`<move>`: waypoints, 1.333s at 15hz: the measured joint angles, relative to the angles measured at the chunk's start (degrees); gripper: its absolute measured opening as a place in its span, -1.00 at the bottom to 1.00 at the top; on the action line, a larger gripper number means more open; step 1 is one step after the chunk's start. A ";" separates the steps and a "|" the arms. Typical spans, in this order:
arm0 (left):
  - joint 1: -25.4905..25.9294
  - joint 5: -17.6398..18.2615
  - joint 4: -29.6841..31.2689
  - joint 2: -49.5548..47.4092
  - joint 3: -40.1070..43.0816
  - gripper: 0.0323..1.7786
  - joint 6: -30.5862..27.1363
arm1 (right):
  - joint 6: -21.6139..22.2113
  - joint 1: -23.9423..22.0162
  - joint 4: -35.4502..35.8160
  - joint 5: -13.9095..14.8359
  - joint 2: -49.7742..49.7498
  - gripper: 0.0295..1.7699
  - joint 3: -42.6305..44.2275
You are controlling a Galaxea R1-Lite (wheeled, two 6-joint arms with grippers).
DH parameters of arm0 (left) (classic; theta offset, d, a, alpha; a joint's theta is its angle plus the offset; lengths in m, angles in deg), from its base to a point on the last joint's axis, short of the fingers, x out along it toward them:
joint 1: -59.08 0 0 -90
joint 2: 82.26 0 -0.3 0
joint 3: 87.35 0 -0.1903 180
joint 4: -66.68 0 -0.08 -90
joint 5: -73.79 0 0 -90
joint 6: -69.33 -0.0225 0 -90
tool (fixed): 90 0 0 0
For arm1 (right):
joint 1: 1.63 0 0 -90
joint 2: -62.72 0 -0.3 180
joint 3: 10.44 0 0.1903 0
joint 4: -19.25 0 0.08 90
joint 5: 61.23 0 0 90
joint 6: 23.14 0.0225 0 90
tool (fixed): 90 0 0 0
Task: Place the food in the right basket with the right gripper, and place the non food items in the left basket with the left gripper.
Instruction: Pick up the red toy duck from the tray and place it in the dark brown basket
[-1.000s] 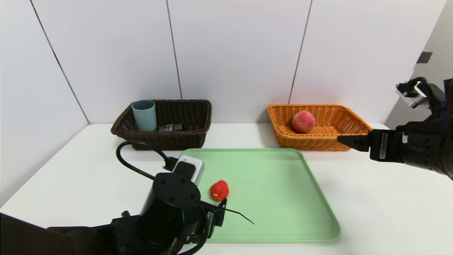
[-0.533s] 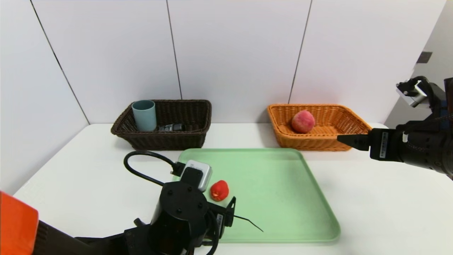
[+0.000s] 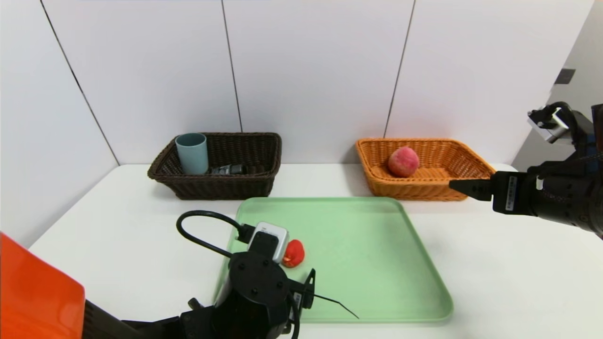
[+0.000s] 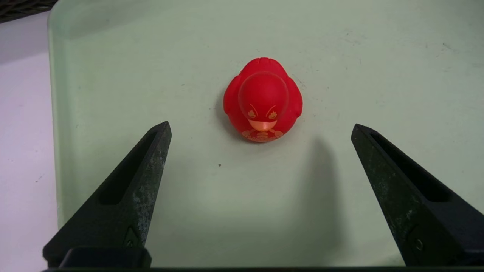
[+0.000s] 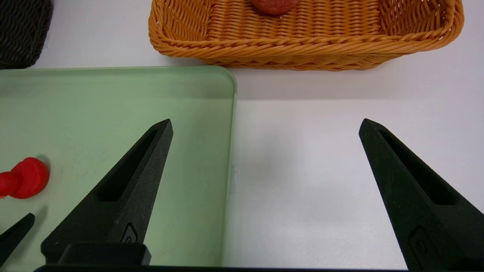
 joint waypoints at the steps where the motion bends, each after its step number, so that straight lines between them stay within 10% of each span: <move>1: -0.07 0.00 0.07 0.34 -0.24 0.90 0.00 | -0.04 0.00 0.00 -0.02 0.00 0.92 0.12; 20: 0.06 0.11 8.57 7.78 -2.26 0.90 -2.62 | -0.20 -1.01 0.00 -0.57 -0.44 0.92 -0.18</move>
